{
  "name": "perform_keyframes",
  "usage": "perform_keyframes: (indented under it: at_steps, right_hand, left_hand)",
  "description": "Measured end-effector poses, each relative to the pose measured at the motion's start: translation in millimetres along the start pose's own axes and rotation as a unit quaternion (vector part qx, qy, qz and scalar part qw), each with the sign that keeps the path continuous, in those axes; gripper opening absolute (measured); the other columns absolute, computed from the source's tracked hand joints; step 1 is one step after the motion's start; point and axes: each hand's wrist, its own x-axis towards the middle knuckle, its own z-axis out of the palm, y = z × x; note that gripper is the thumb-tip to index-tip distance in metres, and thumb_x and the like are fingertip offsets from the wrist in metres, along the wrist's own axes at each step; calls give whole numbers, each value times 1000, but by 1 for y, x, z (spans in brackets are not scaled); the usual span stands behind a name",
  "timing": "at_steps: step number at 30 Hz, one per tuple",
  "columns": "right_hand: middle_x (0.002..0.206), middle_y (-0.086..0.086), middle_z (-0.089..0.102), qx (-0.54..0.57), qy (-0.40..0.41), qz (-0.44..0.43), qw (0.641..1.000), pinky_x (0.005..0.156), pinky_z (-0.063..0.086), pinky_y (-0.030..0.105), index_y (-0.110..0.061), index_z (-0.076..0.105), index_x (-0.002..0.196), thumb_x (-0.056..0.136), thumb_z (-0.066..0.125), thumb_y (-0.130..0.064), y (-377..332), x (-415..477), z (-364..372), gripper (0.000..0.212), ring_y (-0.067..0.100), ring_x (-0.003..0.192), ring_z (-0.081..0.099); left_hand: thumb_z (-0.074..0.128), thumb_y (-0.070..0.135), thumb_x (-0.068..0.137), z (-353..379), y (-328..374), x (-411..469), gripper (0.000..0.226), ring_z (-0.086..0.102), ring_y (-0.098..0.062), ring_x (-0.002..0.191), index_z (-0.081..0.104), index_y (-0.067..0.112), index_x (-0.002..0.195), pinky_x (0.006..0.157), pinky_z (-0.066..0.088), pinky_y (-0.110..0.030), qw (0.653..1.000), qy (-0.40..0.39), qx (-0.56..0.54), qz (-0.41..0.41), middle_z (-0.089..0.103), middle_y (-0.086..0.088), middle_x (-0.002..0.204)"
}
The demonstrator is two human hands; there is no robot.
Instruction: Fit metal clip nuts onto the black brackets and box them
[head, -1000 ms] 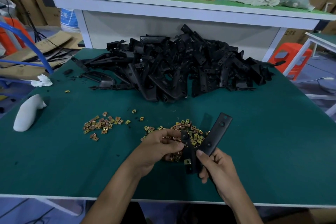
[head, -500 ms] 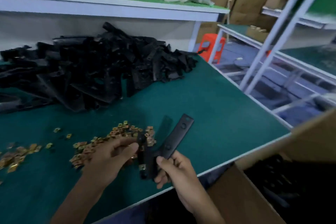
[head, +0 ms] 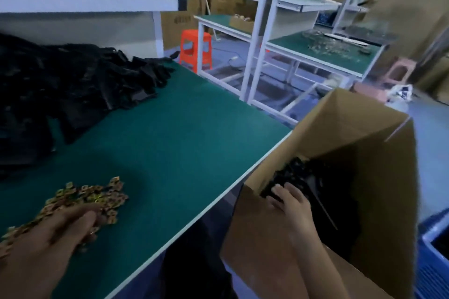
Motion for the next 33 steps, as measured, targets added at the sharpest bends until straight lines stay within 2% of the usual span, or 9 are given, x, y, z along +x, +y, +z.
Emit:
perform_keyframes:
  at_steps: [4,11,14,17,19,22,25,29,33]
  right_hand:
    - [63,1,69,-69,-95,-89,989,45,48,14,-2,67,107,98,62,0,14,-20,55,11,6,50,63]
    - [76,-11,70,-211,-338,-202,895,55,51,28,-32,68,102,98,65,-10,75,-91,181,23,7,61,66]
    - [79,-24,70,-268,-339,-294,853,62,47,13,-49,64,96,92,67,-25,91,-108,193,24,3,68,65]
    - [75,-23,69,-306,-319,-342,829,59,45,10,-47,65,91,87,75,-19,92,-108,192,30,2,66,64]
    - [70,-20,67,-309,-302,-339,836,55,43,9,-44,67,87,87,77,-13,92,-106,194,32,2,61,62]
    - [66,-18,66,-311,-302,-336,837,53,40,9,-42,67,85,87,77,-11,92,-105,198,33,4,57,59]
    - [68,-19,66,-311,-305,-345,832,53,41,9,-40,68,84,87,77,-11,90,-104,200,30,5,58,60]
    - [70,-19,64,-315,-312,-341,829,53,41,11,-42,65,86,89,75,-13,92,-100,198,30,6,59,59]
    - [70,-12,67,-283,-319,-314,848,56,44,13,-46,67,83,89,71,-19,92,-98,196,28,7,59,60]
  left_hand:
    - [63,34,97,4,13,-11,18,70,-5,86,73,50,97,76,52,-32,998,38,49,7,76,19,95]
    - [58,36,100,-34,19,48,11,62,0,96,66,41,104,75,47,-22,974,146,171,36,66,23,102]
    - [58,34,100,-56,21,90,22,56,-12,116,63,30,121,92,45,-27,944,192,263,51,61,11,121]
    - [61,33,98,-80,21,126,45,32,-29,141,51,23,140,113,31,-43,860,271,428,64,43,-4,149]
    - [59,42,98,-97,19,145,62,16,-31,150,34,25,153,116,25,-51,815,232,530,38,26,-5,162]
    - [49,65,95,-109,12,165,76,24,-32,146,29,25,156,115,25,-53,782,152,605,-17,30,-5,159]
    - [50,71,91,-105,15,167,72,36,-36,132,48,22,144,109,31,-50,761,183,622,-25,39,-9,143]
    - [53,32,102,-96,27,148,39,46,-35,120,60,9,133,100,43,-43,834,271,475,77,46,-15,134]
    - [55,19,101,-75,64,100,21,59,-1,91,66,24,119,83,48,-25,912,331,177,166,55,6,121]
